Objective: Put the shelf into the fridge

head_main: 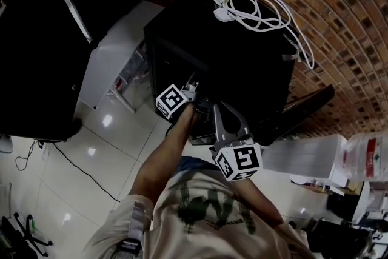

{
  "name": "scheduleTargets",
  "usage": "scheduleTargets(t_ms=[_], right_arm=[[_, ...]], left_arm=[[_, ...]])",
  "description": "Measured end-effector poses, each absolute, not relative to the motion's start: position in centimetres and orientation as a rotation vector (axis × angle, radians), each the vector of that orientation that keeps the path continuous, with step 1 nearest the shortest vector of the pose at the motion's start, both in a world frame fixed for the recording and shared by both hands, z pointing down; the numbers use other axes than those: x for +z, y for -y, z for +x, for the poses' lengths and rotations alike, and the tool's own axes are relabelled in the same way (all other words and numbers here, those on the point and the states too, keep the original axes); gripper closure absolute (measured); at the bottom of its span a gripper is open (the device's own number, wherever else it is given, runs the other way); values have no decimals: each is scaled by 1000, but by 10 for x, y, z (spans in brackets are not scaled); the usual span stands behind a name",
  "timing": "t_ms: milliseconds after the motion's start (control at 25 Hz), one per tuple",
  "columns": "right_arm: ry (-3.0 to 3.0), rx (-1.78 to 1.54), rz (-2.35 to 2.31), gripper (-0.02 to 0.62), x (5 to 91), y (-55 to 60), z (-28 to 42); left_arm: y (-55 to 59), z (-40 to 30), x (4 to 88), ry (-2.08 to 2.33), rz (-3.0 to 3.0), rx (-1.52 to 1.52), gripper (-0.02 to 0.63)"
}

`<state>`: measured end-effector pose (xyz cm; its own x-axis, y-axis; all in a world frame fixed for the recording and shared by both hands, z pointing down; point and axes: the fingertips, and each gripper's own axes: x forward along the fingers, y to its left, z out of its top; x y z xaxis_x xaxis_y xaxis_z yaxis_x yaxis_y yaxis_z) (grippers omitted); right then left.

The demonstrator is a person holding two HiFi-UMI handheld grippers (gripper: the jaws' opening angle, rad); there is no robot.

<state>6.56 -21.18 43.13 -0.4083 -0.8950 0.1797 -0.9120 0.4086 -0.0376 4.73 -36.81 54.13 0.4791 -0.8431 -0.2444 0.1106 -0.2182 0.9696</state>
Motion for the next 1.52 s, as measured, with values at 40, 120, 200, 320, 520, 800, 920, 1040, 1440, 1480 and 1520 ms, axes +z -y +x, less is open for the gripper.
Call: scheduleTargets(t_ms=[40, 120, 200, 320, 520, 800, 920, 1040, 1440, 1480, 1520], right_arm=[[2526, 193, 1624, 592, 430, 211, 65], [2531, 190, 1618, 592, 429, 207, 64], [2540, 192, 1615, 592, 429, 203, 63], [2551, 205, 1634, 592, 427, 196, 67], [2578, 212, 1613, 592, 422, 183, 62], [2641, 258, 1564, 592, 425, 161, 47], [2670, 279, 1532, 592, 424, 152, 40], [2703, 288, 1489, 592, 417, 141, 35], [2773, 243, 1395, 592, 384, 101, 28], [2775, 232, 1382, 592, 382, 95, 26], [2777, 223, 1370, 592, 380, 90, 25]], left_arm=[[366, 44, 540, 672, 1546, -1013, 472], [362, 37, 537, 692, 1558, -1019, 472], [356, 30, 538, 714, 1561, -1018, 472], [344, 20, 541, 736, 1538, -1030, 472], [321, 0, 538, 796, 1564, -1017, 472], [279, -26, 534, 835, 1548, -1055, 472], [257, -32, 521, 811, 1543, -1095, 474], [235, -36, 499, 771, 1562, -1146, 497], [164, -70, 436, 833, 1660, -1223, 573], [157, -72, 430, 839, 1670, -1229, 579], [148, -74, 425, 847, 1682, -1231, 580]])
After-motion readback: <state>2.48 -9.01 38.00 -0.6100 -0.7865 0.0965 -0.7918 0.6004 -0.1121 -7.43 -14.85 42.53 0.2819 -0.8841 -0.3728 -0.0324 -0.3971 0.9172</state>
